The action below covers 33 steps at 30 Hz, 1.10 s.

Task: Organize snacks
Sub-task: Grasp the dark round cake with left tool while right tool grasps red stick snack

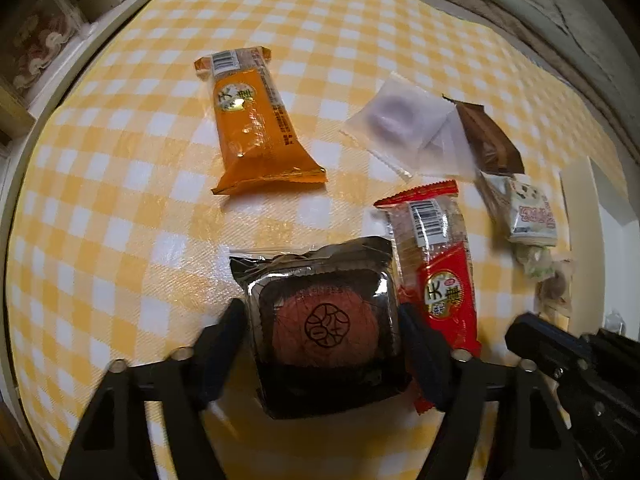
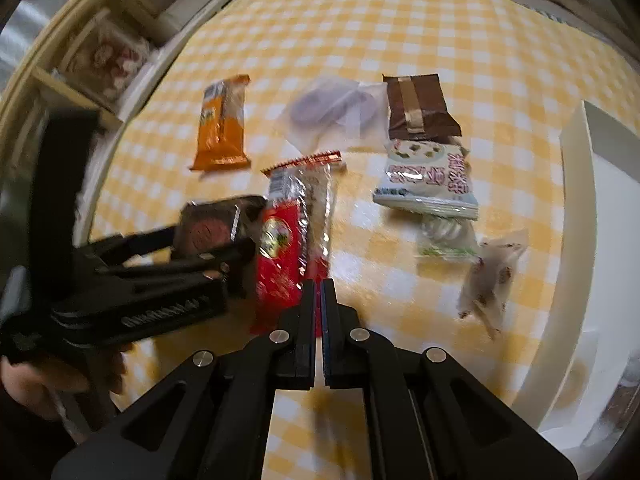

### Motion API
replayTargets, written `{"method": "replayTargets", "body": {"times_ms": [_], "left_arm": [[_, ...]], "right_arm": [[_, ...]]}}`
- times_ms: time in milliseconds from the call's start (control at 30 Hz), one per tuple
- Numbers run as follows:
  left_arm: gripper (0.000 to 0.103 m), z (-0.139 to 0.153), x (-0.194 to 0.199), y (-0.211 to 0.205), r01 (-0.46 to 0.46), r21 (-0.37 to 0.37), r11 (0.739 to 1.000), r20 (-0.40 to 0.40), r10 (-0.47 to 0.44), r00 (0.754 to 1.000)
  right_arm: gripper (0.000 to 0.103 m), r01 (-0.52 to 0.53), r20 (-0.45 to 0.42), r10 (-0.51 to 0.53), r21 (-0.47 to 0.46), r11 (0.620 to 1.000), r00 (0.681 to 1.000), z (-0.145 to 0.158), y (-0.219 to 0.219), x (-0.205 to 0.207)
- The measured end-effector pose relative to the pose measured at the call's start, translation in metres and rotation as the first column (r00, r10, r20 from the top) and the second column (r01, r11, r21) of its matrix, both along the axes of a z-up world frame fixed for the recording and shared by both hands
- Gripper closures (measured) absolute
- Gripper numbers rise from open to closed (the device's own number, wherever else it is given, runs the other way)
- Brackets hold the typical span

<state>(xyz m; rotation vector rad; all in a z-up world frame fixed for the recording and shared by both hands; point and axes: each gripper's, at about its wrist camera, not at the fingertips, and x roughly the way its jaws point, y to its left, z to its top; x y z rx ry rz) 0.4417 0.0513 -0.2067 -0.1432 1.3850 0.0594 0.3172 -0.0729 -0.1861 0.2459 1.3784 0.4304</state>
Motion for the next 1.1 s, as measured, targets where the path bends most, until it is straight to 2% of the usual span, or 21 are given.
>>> {"method": "replayTargets", "body": {"times_ms": [200, 267, 333, 400, 467, 567, 700, 800, 867, 1100], "left_arm": [[0.040, 0.005, -0.004, 0.011, 0.015, 0.019, 1.000, 0.007, -0.015, 1.000], [0.040, 0.009, -0.006, 0.021, -0.002, 0.022, 1.000, 0.011, 0.001, 1.000], [0.041, 0.014, -0.009, 0.031, -0.019, 0.027, 0.999, 0.014, 0.019, 1.000], [0.041, 0.016, -0.011, 0.043, -0.047, 0.025, 0.999, 0.019, 0.046, 0.999], [0.041, 0.018, -0.012, 0.054, -0.071, 0.021, 0.997, 0.022, 0.070, 0.997], [0.041, 0.017, -0.014, 0.064, -0.092, 0.009, 0.996, 0.019, 0.092, 0.996], [0.041, 0.018, -0.016, 0.064, -0.079, 0.010, 0.997, 0.019, 0.079, 0.997], [0.041, 0.017, -0.016, 0.059, -0.045, 0.026, 0.999, 0.017, 0.045, 0.999], [0.042, 0.018, -0.016, 0.057, -0.042, 0.023, 0.999, 0.020, 0.042, 0.999], [0.042, 0.048, -0.025, 0.049, -0.031, 0.003, 1.000, 0.113, 0.031, 0.993]], "right_arm": [[0.099, 0.022, -0.005, -0.022, 0.038, 0.999, 1.000, -0.004, 0.011, 0.010], [0.093, 0.035, -0.018, -0.034, 0.035, 0.999, 0.999, -0.009, 0.015, 0.014], [0.072, 0.043, -0.020, -0.043, 0.032, 0.999, 0.999, -0.011, 0.019, 0.016], [0.064, 0.047, -0.017, -0.047, 0.026, 0.999, 0.999, -0.013, 0.023, 0.018], [0.063, 0.041, -0.017, -0.040, 0.017, 0.999, 0.999, -0.016, 0.030, 0.022], [0.052, 0.017, -0.007, -0.017, -0.020, 1.000, 1.000, -0.021, 0.042, 0.025], [0.051, -0.020, -0.005, 0.020, -0.074, 0.997, 1.000, -0.032, 0.050, 0.027], [0.062, -0.043, -0.019, 0.041, -0.122, 0.992, 0.999, -0.039, 0.052, 0.028], [0.067, -0.048, -0.004, 0.048, -0.114, 0.992, 0.999, -0.035, 0.050, 0.029], [0.068, -0.011, 0.162, 0.025, -0.086, 0.996, 0.986, 0.008, 0.040, 0.028]]}}
